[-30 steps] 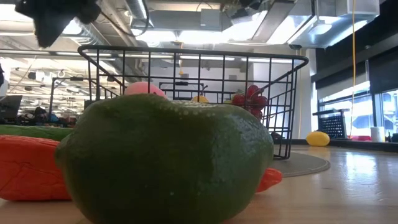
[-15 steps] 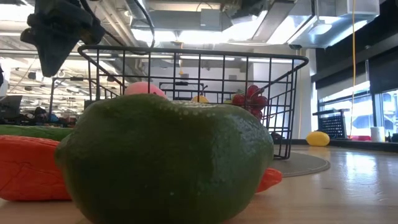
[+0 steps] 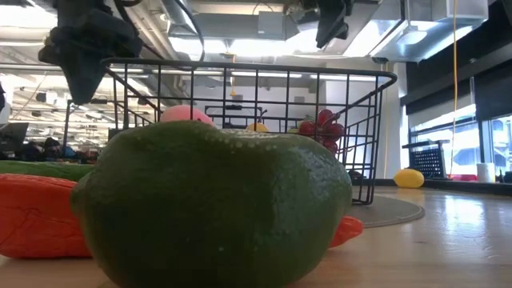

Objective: Build produce basket
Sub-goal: Put the top green cucumber into the black wire basket

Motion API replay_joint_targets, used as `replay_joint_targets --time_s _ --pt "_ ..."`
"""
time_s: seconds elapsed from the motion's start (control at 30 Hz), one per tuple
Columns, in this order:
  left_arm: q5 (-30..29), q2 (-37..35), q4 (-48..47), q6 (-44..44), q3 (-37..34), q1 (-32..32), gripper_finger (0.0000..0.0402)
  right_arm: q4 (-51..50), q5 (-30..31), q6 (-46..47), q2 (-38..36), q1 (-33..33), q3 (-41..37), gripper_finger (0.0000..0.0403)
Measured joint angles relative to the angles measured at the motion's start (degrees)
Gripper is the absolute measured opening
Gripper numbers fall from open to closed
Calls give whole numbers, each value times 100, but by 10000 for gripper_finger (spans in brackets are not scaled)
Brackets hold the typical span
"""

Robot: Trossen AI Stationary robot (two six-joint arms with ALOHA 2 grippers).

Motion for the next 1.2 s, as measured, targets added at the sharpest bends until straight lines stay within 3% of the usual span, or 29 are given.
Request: replay_joint_targets --time_s 0.37,1.2 --pt "883 0 557 485 0 -68 67 79 3 -279 0 1 0 84" --pt "1118 0 973 600 0 -254 67 99 6 -285 4 1 0 84"
